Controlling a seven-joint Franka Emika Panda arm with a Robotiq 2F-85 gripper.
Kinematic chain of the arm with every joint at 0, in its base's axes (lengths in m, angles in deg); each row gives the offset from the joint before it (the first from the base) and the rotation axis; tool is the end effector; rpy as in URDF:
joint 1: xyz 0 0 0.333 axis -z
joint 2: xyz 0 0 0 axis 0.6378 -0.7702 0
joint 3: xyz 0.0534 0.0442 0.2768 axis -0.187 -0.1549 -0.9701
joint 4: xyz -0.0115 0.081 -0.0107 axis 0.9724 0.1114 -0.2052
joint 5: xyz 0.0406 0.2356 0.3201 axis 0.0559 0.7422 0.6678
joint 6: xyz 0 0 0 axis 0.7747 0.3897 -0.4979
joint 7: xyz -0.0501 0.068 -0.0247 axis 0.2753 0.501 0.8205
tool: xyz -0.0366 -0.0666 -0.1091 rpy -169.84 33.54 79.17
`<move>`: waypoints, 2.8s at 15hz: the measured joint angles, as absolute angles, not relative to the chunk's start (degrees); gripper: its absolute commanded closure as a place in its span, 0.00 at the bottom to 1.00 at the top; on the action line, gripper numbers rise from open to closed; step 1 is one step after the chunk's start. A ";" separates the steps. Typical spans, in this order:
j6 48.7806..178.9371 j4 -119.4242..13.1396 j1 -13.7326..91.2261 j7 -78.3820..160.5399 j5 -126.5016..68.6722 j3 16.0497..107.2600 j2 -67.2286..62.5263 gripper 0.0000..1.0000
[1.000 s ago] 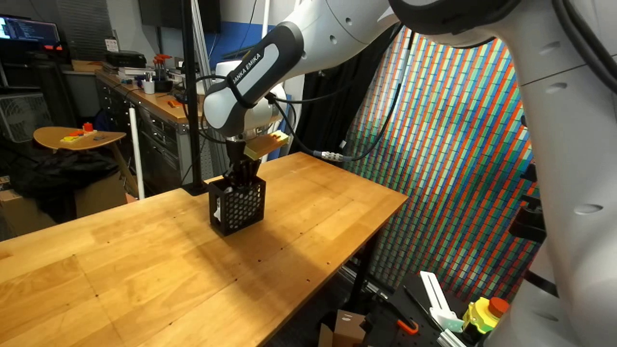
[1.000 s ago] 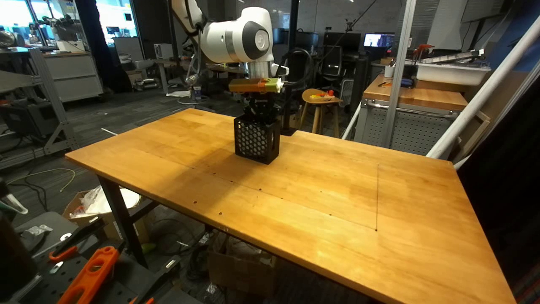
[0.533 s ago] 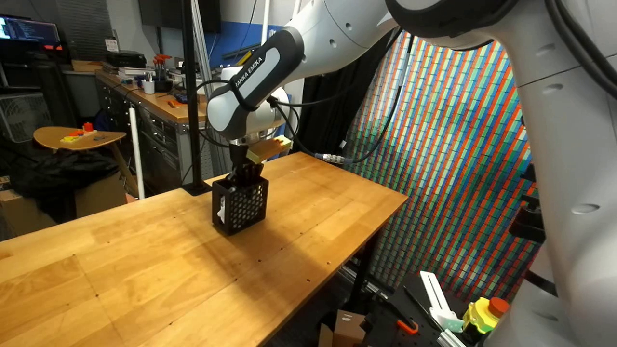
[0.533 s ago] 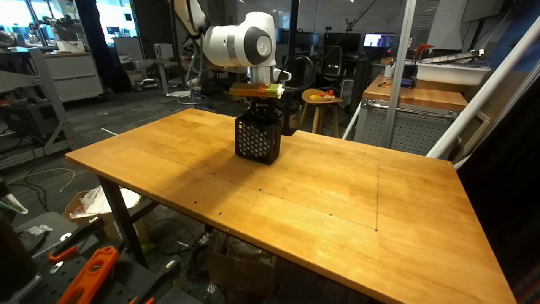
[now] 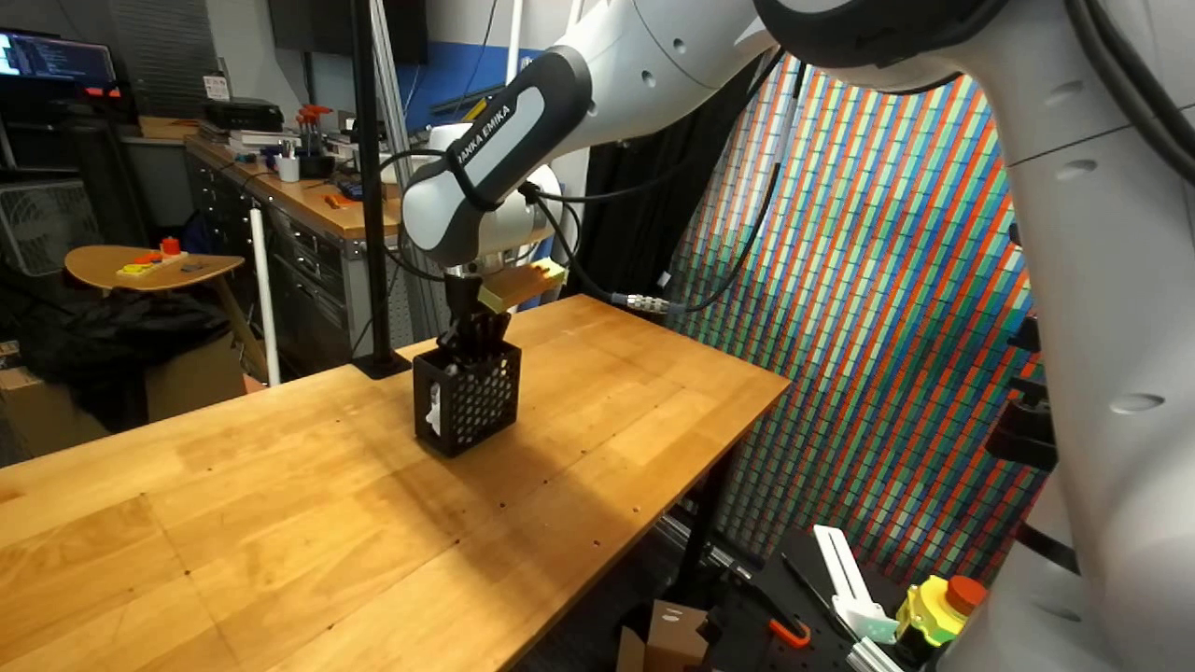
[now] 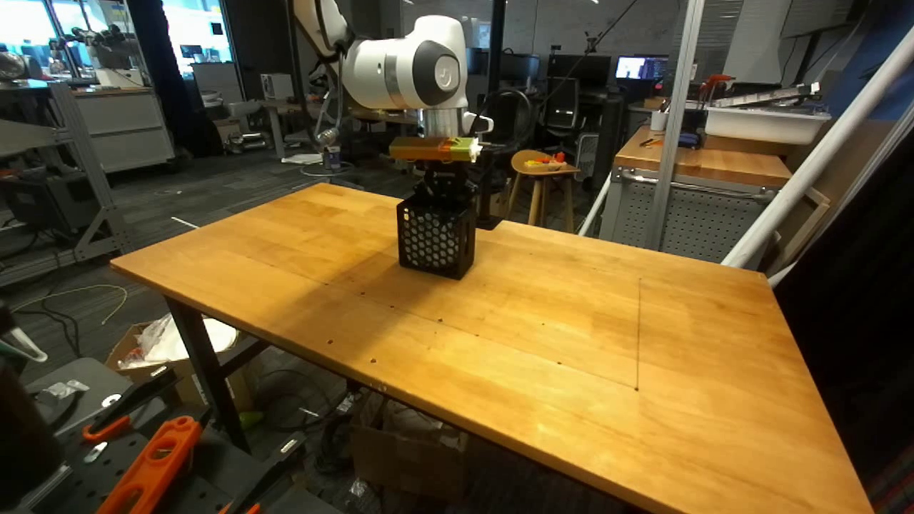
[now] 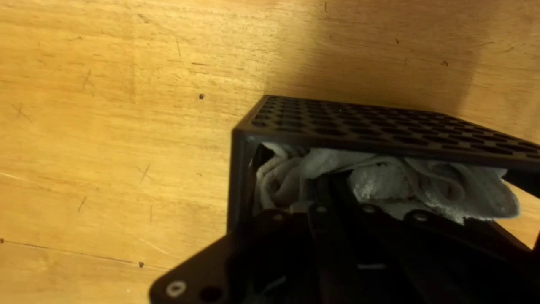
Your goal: Put the towel in the black basket
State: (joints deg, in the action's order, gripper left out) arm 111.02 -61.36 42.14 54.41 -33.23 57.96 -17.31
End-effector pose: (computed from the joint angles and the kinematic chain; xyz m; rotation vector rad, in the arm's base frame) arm 0.6510 -0.0366 0.1998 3.0326 0.2877 -0.0233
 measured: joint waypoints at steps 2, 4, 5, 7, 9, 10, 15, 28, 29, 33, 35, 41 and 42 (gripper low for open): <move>111.02 -61.38 42.03 54.41 -33.46 57.96 -16.52 0.90; 111.00 -61.42 41.75 54.41 -33.68 57.96 -15.54 0.90; 110.97 -61.43 41.53 54.41 -33.72 57.95 -15.06 0.90; 110.90 -61.58 40.85 54.36 -33.73 57.92 -14.09 0.90; 110.72 -61.81 39.90 54.05 -33.74 57.88 -13.30 0.90; 110.68 -62.08 39.33 53.73 -33.74 57.85 -12.96 0.90; 110.68 -63.90 36.79 51.36 -33.74 57.66 -12.09 0.90; 110.92 -68.35 37.41 50.05 -33.32 57.75 -11.06 0.90; 110.92 -68.49 37.47 50.09 -33.12 57.74 -11.17 0.90; 110.93 -68.56 37.94 50.48 -32.22 57.71 -11.42 0.90; 110.92 -68.53 38.54 51.13 -31.23 57.69 -11.45 0.90; 110.87 -67.60 41.23 54.40 -28.19 57.52 -12.17 0.90; 110.87 -67.26 41.68 54.67 -28.15 57.52 -12.40 0.90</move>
